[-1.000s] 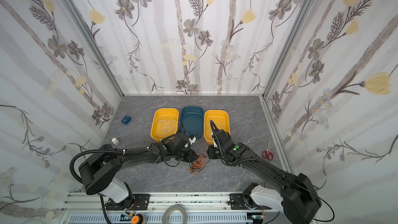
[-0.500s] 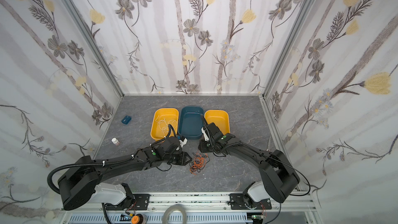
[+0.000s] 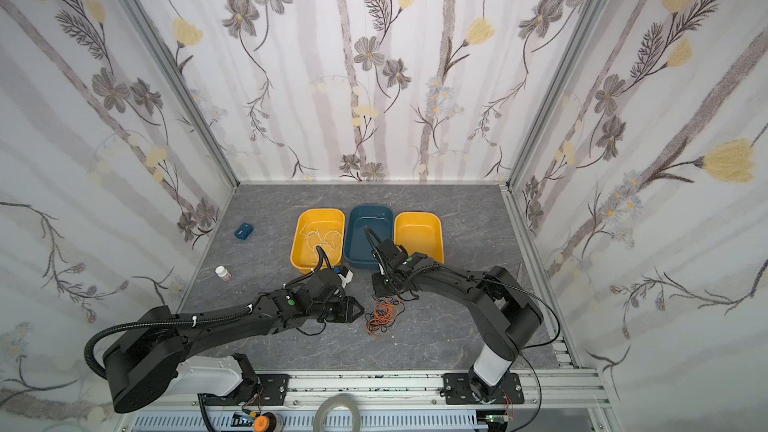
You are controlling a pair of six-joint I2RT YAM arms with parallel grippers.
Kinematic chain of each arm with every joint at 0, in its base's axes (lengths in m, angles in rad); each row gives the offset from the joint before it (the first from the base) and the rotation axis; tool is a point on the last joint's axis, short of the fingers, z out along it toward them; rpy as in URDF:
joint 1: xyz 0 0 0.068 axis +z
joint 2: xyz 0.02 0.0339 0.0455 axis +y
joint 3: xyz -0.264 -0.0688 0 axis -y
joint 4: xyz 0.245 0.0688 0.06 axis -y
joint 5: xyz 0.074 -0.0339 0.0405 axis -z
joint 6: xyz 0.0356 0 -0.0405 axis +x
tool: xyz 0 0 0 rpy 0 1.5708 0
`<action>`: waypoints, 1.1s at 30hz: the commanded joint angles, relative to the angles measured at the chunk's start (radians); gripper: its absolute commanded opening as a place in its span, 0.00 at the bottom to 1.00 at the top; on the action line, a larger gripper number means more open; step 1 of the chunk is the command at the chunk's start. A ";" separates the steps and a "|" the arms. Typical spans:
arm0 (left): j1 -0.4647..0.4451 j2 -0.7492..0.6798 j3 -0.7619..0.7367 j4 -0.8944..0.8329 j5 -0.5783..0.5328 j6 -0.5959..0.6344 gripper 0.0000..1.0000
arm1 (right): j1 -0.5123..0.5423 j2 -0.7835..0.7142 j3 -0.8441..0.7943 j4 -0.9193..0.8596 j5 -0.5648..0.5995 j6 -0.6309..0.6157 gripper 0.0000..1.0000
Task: Untangle the cables
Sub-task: 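Grasp an orange cable with the right gripper beside the left gripper, then pull the orange cable away from the left gripper with the right gripper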
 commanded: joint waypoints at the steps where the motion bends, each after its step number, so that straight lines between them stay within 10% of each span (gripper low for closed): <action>1: 0.001 0.005 -0.004 0.041 -0.004 -0.014 0.42 | 0.033 0.033 0.029 -0.053 0.086 -0.021 0.38; 17: -0.003 0.035 -0.020 0.124 0.027 -0.039 0.43 | 0.040 -0.006 0.023 -0.028 0.068 -0.012 0.01; 33: -0.029 0.181 0.048 0.225 0.072 -0.041 0.57 | 0.039 -0.239 0.014 -0.060 0.041 -0.008 0.00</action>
